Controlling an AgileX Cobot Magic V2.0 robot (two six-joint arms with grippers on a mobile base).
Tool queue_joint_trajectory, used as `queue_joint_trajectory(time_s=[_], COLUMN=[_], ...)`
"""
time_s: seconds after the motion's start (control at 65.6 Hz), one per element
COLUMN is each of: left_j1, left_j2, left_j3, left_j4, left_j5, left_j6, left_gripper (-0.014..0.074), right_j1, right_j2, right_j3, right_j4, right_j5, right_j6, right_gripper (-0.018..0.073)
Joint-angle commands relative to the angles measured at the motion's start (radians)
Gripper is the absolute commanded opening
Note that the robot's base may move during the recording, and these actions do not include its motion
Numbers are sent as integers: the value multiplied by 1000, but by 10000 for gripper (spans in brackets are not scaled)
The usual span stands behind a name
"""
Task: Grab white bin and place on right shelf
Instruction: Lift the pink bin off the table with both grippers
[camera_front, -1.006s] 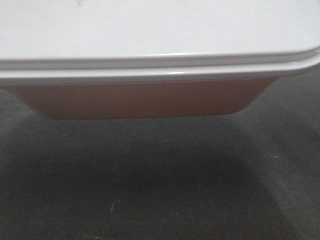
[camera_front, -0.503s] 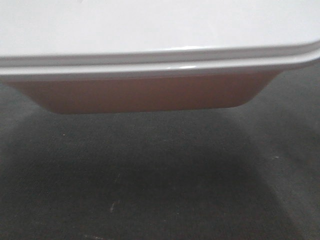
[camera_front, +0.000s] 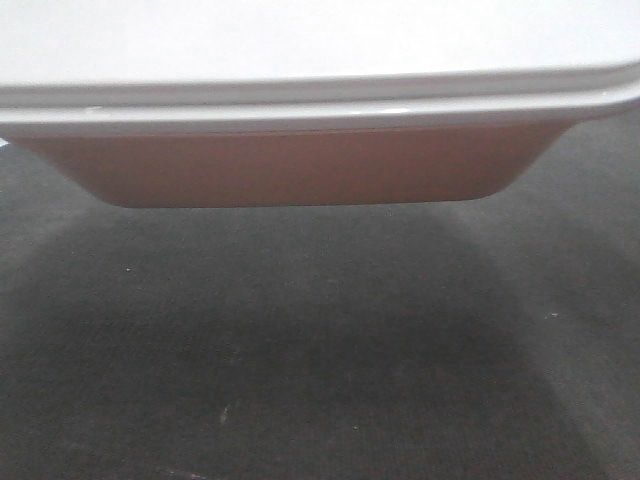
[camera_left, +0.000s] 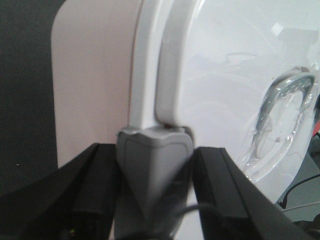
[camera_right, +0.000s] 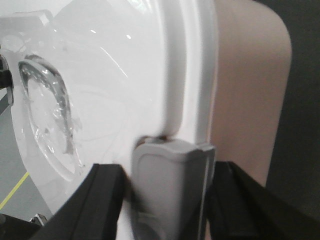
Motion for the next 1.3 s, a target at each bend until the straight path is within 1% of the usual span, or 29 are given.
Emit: queue_joint_trajectory(time_s=[0.0,0.229,0.35,0.396,0.686,0.807,0.99,1.28], left_j1=[-22,-22,-22,-22,-22,-22,-22,-22], left_j2=[-25,-25,-25,-30,-103,-128,-150,-150], left_j3=[-29,-29,-29,-29,-29,-29,-29,-29], left_j4=[-199,-199,-230,-242,-242,-229,-172,-172], left_j5=[144,142,164,176,167,167,167,169], left_j6=[10,10,12,37,37,37,34,33], left_gripper=[187,187,187,187,187,187,187,187], right_j1=[20,20,20,20,20,20,20,20], right_j2=[-26,-26,-26,-26,-26,-26,-72,-134], right_j3=[-28,-28,-28,-28,-28,-28,-28,-28], right_j4=[183,183,183,186,225,231,252,252], right_j5=[230,215,202,202,245,245,245,221], right_j6=[-16,-16,-16,-15,-17,-18,-18,-16], right_gripper=[422,422,422,422,422,422,422,422])
